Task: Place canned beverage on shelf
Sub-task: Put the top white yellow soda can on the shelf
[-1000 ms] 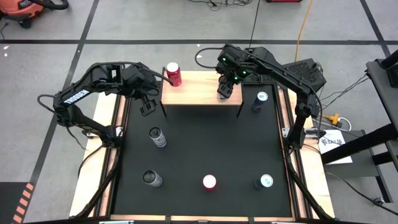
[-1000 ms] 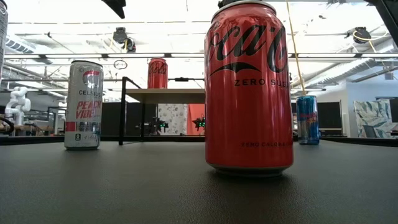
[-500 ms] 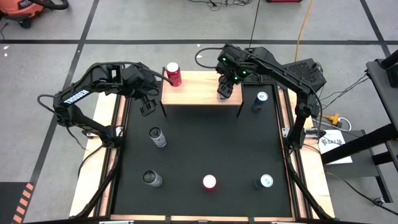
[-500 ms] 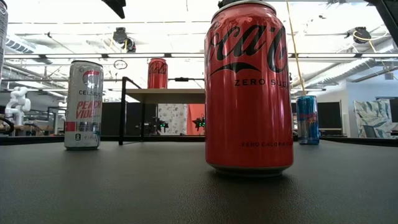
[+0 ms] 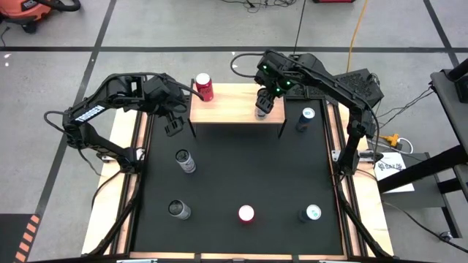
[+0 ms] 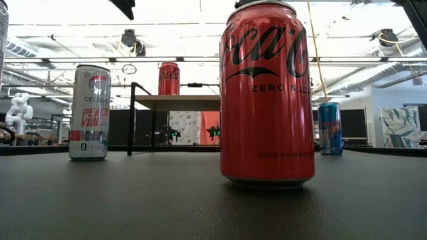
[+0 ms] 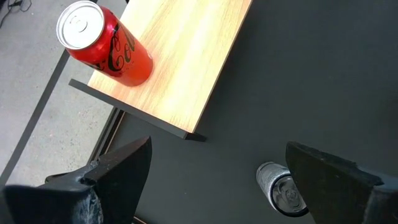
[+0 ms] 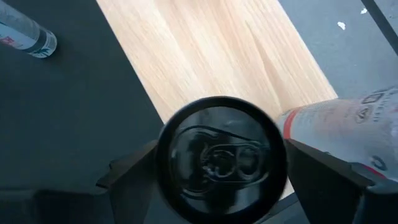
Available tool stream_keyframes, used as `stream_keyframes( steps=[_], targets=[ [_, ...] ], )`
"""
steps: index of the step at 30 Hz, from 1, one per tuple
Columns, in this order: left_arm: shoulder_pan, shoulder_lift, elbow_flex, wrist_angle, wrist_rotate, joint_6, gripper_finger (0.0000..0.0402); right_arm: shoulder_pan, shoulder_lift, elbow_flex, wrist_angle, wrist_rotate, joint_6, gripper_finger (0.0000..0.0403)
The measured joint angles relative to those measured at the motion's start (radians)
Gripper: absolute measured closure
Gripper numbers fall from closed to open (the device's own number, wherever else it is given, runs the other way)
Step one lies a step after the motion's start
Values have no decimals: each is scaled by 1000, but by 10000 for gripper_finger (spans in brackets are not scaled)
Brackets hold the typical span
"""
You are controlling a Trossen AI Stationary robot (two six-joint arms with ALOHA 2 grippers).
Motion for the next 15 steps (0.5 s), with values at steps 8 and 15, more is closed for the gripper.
stream_keyframes(
  steps=[8, 15],
  targets=[
    [0, 0, 0, 0, 0, 0, 28, 0, 0, 0, -20, 0, 0, 86],
    [0, 0, 0, 0, 0, 0, 28, 1, 0, 0, -32, 0, 2, 87]
  ],
)
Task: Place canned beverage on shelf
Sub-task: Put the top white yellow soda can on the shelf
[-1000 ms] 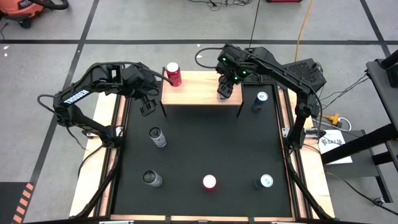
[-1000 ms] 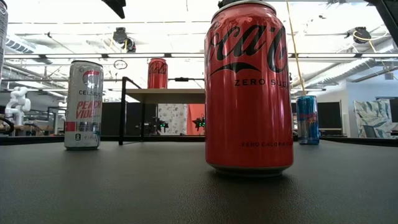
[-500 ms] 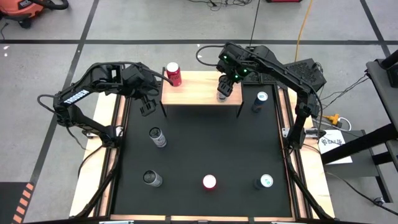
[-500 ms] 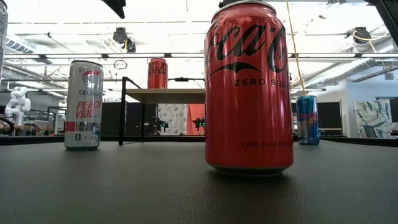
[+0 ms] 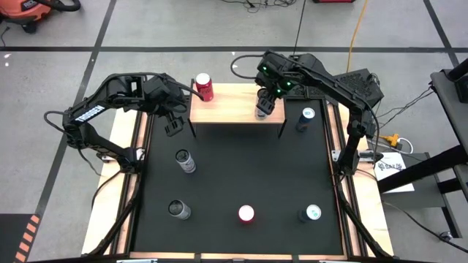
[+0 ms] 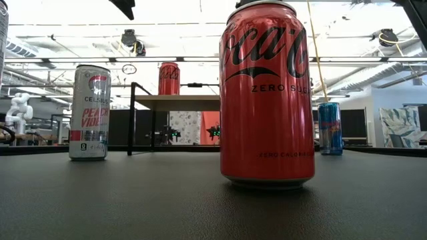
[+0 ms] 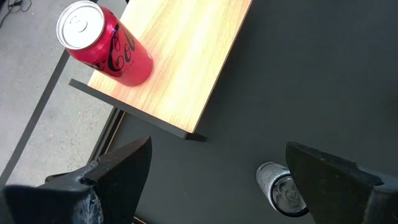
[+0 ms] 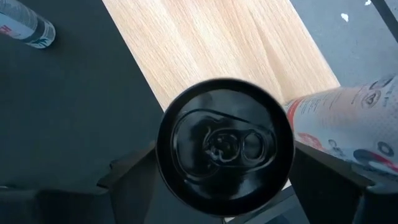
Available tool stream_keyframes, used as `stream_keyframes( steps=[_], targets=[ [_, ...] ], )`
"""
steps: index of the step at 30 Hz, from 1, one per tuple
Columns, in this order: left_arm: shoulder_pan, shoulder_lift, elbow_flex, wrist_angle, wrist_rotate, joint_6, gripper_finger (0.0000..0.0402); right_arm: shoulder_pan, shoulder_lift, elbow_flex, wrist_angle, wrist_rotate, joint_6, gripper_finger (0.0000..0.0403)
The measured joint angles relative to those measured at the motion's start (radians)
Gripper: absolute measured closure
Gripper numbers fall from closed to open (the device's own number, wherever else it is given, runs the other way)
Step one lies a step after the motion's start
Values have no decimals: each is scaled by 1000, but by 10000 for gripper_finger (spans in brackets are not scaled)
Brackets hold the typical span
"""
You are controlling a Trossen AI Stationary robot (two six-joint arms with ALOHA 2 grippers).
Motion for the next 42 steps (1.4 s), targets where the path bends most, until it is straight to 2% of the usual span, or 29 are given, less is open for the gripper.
stream_keyframes(
  steps=[10, 15, 21, 28, 42],
  targets=[
    [0, 0, 0, 0, -4, 0, 28, 6, 0, 0, -14, 0, 25, 88],
    [0, 0, 0, 0, -25, 0, 28, 20, 0, 0, -15, 3, 25, 102],
    [0, 0, 0, 0, -26, 0, 28, 23, 0, 0, -15, 77, 25, 119],
    [0, 0, 0, 1, -27, 0, 28, 30, 0, 0, -22, 26, 25, 119],
    [0, 0, 0, 1, -27, 0, 28, 40, 0, 0, -1, 53, 22, 119]
  ],
)
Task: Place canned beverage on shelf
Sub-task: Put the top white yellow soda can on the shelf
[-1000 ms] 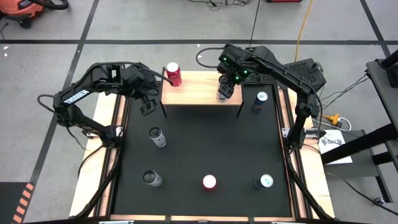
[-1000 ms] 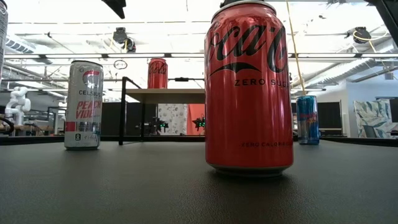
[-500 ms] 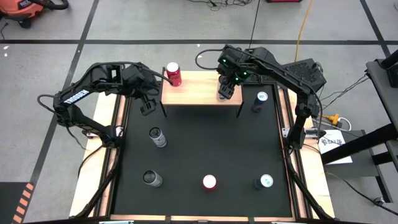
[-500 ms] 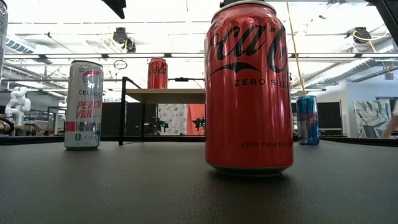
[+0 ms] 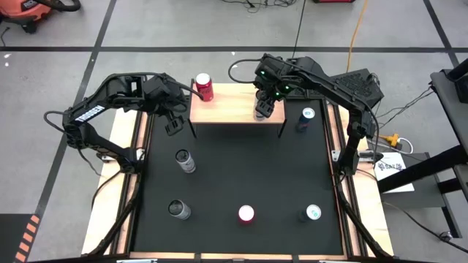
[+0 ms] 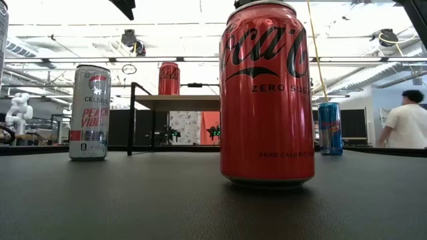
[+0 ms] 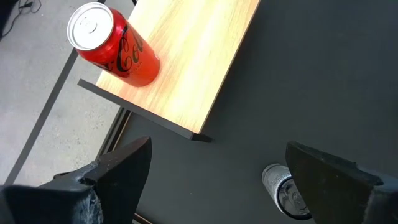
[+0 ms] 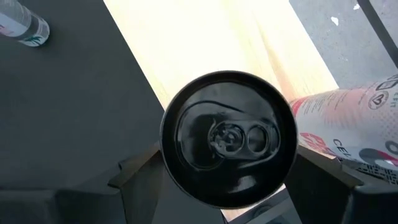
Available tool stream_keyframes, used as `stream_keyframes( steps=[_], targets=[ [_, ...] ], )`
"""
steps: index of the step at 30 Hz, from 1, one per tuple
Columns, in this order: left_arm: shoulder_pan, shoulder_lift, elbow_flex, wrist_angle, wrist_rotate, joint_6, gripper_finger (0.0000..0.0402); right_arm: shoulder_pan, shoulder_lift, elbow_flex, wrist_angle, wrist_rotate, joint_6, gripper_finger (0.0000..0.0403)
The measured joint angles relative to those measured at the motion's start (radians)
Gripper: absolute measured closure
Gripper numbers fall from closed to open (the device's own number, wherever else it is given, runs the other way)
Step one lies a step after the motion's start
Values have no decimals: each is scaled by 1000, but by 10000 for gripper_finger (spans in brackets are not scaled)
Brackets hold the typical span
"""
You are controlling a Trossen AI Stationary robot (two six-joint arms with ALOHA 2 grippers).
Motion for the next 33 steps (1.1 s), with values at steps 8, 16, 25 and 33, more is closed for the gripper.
stream_keyframes(
  steps=[8, 16, 25, 33],
  targets=[
    [0, 0, 0, 0, 0, 0, 28, 0, 0, 0, -1, 0, -1, 119],
    [0, 0, 0, 0, 0, 0, 28, 0, -6, 0, -87, 5, 1, 119],
    [0, 0, 0, 0, 0, 0, 28, 17, -6, 0, -117, -4, 2, 119],
    [0, 0, 0, 0, 0, 0, 28, 27, -6, 0, -128, -3, 58, 130]
  ],
)
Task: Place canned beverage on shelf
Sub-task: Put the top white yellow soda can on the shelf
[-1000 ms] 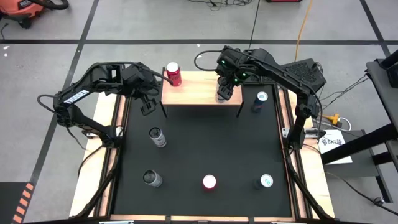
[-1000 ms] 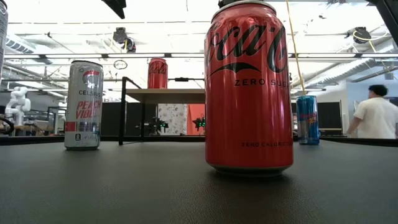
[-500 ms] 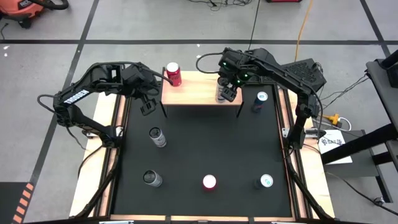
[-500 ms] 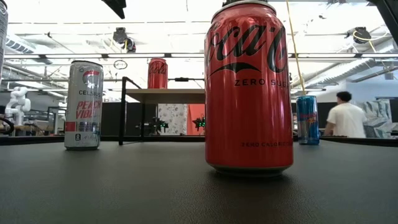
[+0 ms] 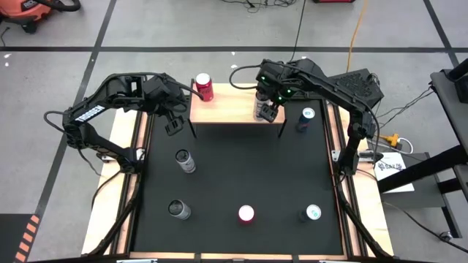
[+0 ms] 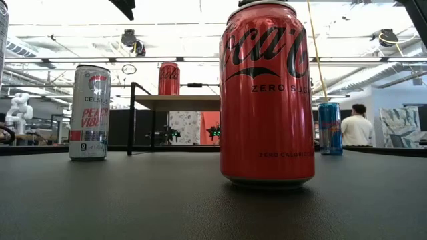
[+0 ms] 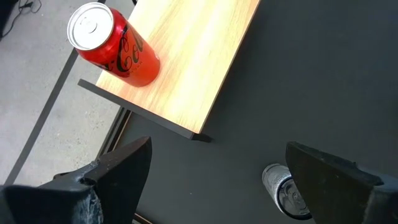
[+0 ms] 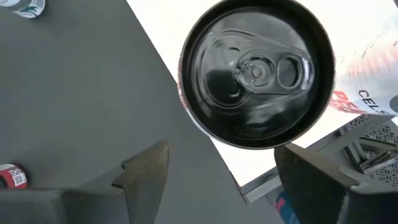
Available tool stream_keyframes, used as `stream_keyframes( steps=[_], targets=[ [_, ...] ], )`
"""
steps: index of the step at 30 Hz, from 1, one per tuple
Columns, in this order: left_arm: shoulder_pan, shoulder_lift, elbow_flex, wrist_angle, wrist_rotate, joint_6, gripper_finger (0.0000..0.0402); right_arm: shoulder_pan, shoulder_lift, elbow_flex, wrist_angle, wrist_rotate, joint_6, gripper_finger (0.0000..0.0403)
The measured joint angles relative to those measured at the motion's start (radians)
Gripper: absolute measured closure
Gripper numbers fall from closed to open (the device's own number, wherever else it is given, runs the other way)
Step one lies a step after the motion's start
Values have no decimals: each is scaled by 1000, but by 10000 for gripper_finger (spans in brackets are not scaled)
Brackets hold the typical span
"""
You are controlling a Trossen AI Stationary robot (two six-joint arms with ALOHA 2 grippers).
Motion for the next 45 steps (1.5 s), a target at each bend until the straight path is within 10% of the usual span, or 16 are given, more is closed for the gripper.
stream_keyframes(
  steps=[19, 45],
  targets=[
    [0, 0, 0, 0, 0, 0, 28, 0, 0, 0, 28, 3, 48, 394],
    [0, 0, 0, 0, 0, 0, 28, -43, 59, -5, 177, 0, -4, 403]
  ],
)
